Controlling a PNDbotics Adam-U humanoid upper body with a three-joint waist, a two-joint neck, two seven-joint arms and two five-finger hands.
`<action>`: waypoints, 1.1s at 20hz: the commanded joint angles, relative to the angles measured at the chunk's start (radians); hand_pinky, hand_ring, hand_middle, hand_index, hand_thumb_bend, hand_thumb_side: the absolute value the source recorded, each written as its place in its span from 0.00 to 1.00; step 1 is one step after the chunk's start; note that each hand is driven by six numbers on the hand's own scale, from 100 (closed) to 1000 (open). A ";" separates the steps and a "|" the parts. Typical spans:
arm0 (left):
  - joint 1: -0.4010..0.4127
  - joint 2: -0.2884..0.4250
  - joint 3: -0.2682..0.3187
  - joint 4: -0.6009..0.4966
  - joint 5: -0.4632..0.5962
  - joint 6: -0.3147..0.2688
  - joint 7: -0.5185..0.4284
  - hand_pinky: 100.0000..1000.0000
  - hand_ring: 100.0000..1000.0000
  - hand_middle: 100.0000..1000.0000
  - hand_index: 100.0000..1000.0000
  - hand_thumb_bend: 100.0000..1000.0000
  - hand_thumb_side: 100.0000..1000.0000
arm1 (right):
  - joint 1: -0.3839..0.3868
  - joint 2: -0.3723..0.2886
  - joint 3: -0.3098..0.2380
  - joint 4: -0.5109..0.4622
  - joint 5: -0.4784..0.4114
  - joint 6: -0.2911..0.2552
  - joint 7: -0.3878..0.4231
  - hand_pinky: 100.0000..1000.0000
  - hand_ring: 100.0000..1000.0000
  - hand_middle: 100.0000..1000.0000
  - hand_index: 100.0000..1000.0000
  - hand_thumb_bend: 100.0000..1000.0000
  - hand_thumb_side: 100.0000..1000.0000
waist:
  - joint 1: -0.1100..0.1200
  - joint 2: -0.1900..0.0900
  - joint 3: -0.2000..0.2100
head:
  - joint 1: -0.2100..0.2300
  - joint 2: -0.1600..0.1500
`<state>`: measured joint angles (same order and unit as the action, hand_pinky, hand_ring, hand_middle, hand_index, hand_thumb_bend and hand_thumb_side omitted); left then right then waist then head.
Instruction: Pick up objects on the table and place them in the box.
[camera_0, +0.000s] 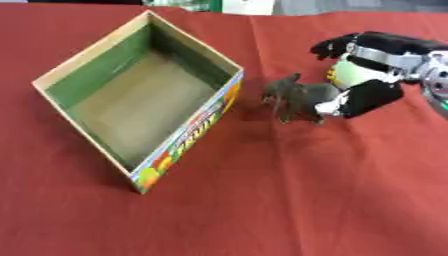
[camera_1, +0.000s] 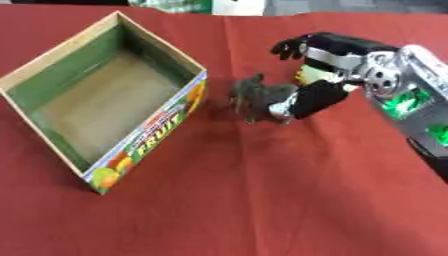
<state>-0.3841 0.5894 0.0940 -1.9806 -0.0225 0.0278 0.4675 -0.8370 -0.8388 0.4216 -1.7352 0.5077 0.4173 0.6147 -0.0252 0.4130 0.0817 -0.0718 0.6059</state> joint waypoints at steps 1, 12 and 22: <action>-0.010 0.025 0.002 -0.019 0.005 0.000 -0.005 0.66 0.88 0.87 0.89 0.00 0.85 | -0.031 -0.010 -0.007 0.047 0.036 -0.027 0.024 0.90 0.93 0.87 1.00 0.40 0.43 | -0.001 -0.017 0.002 | -0.004 -0.009; -0.011 0.026 0.004 -0.019 0.009 0.001 -0.005 0.66 0.88 0.87 0.89 0.00 0.85 | -0.043 -0.011 -0.005 0.093 0.034 -0.081 0.103 0.90 0.94 0.86 1.00 0.39 0.41 | -0.009 -0.007 0.005 | -0.001 -0.005; -0.016 0.021 0.004 -0.019 0.017 0.003 -0.004 0.66 0.88 0.87 0.89 0.00 0.85 | -0.055 0.009 0.007 0.103 0.010 -0.076 0.081 0.87 0.91 0.79 0.98 0.37 0.41 | -0.012 -0.004 0.013 | -0.003 -0.009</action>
<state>-0.3885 0.5894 0.0937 -1.9806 -0.0081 0.0294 0.4643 -0.8721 -0.8151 0.4348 -1.6308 0.5275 0.3389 0.7052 -0.0393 0.4284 0.0940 -0.0730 0.6056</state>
